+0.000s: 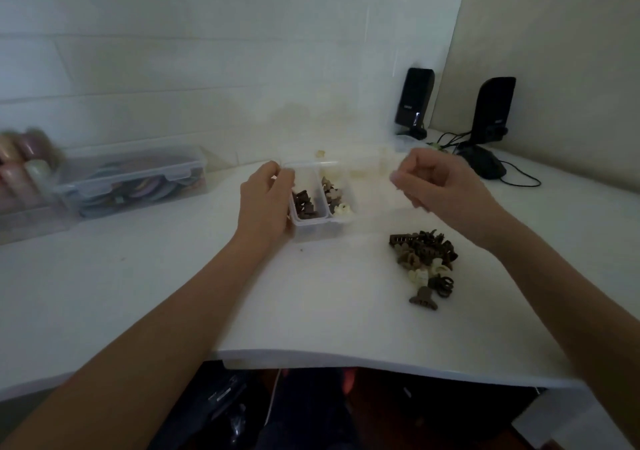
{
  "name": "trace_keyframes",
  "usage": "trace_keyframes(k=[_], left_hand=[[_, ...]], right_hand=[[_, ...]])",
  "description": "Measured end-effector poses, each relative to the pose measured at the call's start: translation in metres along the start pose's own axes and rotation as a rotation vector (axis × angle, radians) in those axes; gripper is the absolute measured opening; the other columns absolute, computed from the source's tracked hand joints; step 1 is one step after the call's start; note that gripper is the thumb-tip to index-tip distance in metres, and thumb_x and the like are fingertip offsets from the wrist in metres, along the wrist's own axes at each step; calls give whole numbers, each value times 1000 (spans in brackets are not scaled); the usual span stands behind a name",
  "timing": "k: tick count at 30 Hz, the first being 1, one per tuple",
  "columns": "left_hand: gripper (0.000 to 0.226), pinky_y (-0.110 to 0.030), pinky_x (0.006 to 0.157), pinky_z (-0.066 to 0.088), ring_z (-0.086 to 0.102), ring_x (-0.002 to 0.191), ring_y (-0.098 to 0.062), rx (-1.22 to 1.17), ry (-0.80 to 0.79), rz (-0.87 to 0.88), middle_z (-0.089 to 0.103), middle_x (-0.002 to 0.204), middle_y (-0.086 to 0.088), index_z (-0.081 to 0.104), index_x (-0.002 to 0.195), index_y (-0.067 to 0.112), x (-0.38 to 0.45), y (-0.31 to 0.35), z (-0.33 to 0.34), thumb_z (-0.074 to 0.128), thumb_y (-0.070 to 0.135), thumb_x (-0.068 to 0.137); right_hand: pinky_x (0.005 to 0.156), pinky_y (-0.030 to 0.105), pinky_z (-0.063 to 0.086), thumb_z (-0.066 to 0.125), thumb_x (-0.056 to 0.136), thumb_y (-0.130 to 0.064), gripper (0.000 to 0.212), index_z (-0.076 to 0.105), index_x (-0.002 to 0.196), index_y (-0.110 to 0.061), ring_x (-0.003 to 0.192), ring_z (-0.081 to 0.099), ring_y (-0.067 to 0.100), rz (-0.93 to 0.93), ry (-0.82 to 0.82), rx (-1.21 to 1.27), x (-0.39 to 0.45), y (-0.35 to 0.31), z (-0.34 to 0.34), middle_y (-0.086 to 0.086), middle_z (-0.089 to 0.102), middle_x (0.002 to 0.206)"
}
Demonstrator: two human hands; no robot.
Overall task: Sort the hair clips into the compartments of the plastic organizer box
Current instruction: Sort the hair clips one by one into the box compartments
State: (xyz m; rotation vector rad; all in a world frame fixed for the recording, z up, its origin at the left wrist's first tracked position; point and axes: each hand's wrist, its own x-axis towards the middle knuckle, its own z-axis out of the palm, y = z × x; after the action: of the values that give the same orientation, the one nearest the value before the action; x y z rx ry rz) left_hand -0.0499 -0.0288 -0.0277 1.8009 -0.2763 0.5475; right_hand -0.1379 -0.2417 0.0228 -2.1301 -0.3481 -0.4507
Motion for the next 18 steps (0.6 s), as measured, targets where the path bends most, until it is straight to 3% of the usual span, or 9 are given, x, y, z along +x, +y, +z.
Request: trace_keyframes(k=[3, 6, 9, 11, 14, 18], left_hand=[[22, -8, 45, 33, 45, 53, 0, -24, 35, -65, 52, 64, 2, 52, 72, 5, 3, -4, -2, 47, 18, 90], [27, -10, 47, 34, 47, 60, -9, -47, 68, -123, 56, 69, 1, 57, 76, -1, 4, -8, -3, 48, 21, 89], [30, -22, 58, 37, 50, 67, -15, -64, 96, -196, 59, 73, -1, 62, 81, -1, 7, -10, -5, 48, 24, 88], [32, -24, 61, 38, 53, 73, -19, -39, 110, -232, 62, 81, -6, 64, 83, 0, 8, -10, -7, 47, 27, 88], [37, -33, 70, 40, 54, 78, -24, 8, 145, -235, 63, 86, -10, 61, 90, -4, 9, -11, -10, 44, 29, 89], [33, -30, 70, 35, 51, 75, -21, 5, 162, -241, 55, 74, 0, 58, 90, -1, 9, -12, -14, 43, 29, 90]], right_hand=[[70, 28, 42, 55, 79, -51, 40, 45, 93, -15, 76, 47, 10, 121, 121, -192, -38, 14, 1, 1, 50, 87], [102, 33, 31, 52, 60, -79, 87, 33, 128, -27, 125, 34, 14, 298, -32, -332, -70, 23, 2, -2, 35, 137], [113, 32, 17, 52, 50, -85, 119, 11, 146, -26, 141, 14, 14, 334, -227, -486, -82, 30, 7, -7, 6, 157], [116, 35, 17, 51, 52, -88, 122, 6, 147, -26, 141, 14, 13, 306, -276, -545, -77, 29, 12, -7, 3, 157], [116, 35, 18, 53, 60, -78, 109, 15, 146, -23, 140, 19, 13, 250, -277, -528, -59, 24, 25, -5, 13, 156], [106, 26, 32, 62, 74, -61, 85, 25, 142, -26, 126, 36, 8, 153, -309, -438, -31, 22, 51, -5, 34, 143]])
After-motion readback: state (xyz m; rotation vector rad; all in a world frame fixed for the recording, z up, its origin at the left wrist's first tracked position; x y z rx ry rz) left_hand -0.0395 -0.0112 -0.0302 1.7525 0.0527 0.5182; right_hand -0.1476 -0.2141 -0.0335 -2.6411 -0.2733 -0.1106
